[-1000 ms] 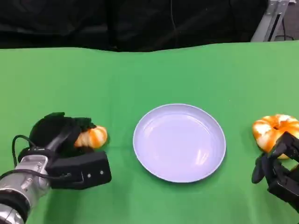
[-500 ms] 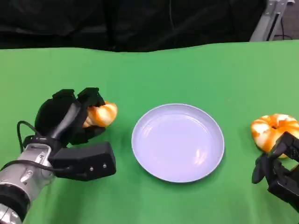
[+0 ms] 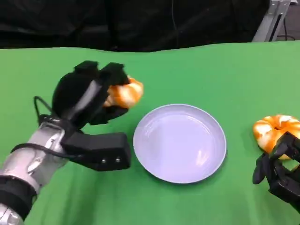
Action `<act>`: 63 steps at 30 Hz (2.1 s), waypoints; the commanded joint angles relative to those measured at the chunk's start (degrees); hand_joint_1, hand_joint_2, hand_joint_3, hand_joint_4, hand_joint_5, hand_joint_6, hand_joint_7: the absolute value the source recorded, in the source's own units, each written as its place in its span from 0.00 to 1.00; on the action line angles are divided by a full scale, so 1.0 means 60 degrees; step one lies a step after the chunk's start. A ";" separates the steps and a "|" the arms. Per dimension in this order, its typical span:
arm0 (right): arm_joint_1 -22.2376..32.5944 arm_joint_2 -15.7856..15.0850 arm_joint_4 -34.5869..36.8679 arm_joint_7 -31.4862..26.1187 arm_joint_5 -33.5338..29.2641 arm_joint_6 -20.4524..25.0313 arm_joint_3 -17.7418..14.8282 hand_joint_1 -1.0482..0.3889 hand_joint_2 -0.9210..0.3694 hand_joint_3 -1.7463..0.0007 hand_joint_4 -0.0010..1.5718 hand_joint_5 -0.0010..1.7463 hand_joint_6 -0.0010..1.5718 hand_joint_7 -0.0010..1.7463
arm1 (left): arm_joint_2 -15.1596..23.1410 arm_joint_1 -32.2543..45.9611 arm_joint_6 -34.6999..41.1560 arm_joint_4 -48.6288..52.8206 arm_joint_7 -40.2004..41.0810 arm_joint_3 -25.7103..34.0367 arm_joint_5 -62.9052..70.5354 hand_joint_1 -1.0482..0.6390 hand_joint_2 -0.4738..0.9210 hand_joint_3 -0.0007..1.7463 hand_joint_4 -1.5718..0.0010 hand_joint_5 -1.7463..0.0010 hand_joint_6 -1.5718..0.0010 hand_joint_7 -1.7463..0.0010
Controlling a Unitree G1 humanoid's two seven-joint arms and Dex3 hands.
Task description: Grasp the bread from the table and place it into the plate.
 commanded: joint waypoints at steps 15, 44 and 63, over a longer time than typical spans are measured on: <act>0.0020 -0.0058 -0.0106 -0.0190 0.0023 0.0004 -0.0048 0.66 0.25 0.35 0.53 1.00 0.46 0.91 | -0.0999 -0.0237 -0.0062 -0.0693 -0.0939 -0.0636 0.0639 0.51 1.00 0.18 0.62 0.00 0.60 0.12; -0.0065 -0.0054 -0.0146 -0.0335 -0.0006 -0.0041 0.0016 0.67 0.25 0.36 0.53 1.00 0.47 0.91 | -0.2205 -0.1025 -0.0240 0.1371 -0.0670 -0.1955 0.1468 0.55 0.97 0.15 0.61 0.00 0.67 0.00; 0.0007 -0.0024 -0.0190 -0.0268 0.0012 -0.0031 0.0068 0.67 0.26 0.35 0.53 1.00 0.47 0.90 | -0.2003 -0.0879 -0.0288 0.1414 -0.0920 -0.1869 0.1327 0.29 1.00 0.15 0.63 0.79 0.52 0.93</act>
